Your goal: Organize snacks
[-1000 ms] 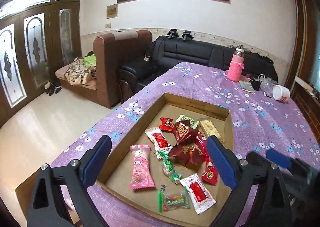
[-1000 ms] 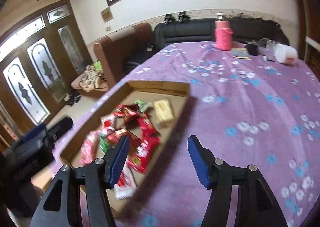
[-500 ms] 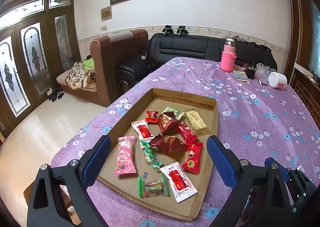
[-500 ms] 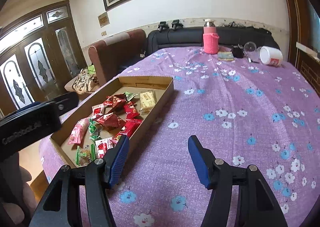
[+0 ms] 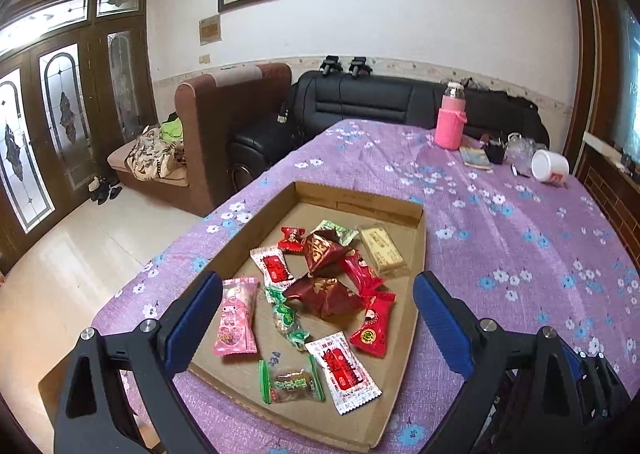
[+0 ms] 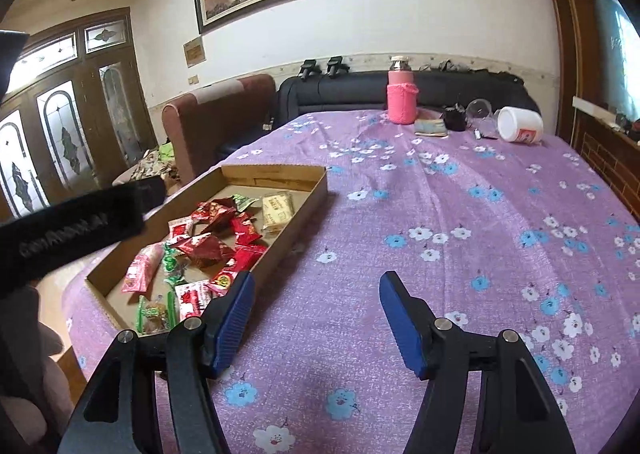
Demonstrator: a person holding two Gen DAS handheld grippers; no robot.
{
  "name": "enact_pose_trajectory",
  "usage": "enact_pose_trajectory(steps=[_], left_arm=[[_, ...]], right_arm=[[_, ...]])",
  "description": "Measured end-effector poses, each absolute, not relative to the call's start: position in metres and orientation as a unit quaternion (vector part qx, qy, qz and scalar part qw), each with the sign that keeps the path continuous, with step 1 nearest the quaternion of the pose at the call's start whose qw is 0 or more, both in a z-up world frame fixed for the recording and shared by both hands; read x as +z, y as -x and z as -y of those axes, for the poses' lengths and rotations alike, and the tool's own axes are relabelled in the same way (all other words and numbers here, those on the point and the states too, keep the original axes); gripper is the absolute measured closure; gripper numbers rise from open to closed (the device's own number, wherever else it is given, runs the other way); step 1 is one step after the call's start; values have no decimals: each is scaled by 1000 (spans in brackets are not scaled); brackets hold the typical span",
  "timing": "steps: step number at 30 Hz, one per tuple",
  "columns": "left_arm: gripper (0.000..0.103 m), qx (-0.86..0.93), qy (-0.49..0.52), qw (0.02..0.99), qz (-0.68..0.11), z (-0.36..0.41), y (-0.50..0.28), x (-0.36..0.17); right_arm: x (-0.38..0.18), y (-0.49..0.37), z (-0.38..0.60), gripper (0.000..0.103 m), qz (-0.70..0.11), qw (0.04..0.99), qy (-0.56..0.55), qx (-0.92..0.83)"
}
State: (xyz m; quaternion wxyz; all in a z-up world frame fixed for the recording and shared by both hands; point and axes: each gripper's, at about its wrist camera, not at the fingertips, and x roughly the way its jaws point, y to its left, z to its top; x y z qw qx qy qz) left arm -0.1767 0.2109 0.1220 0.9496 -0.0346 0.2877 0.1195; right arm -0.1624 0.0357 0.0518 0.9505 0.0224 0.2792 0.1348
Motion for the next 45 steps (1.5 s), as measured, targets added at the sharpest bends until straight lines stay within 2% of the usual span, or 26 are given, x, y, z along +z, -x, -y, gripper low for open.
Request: enact_pose_trajectory(steps=[6,20,34,45], left_arm=[[7,138,33,958,-250,-219,192,130],[6,144,21,948,-285,-210,197,119],[5,163,14,954,-251,-207,219,130],[4,155,17,955,-254,-206,224,129]], right_arm=[[51,164,-35,34,-276,952,-31,129],[49,187,-53,29,-280,946,1,165],[55,202,-58,27,-266,949,17,171],[56,211,-65,24,-264,948,29,176]])
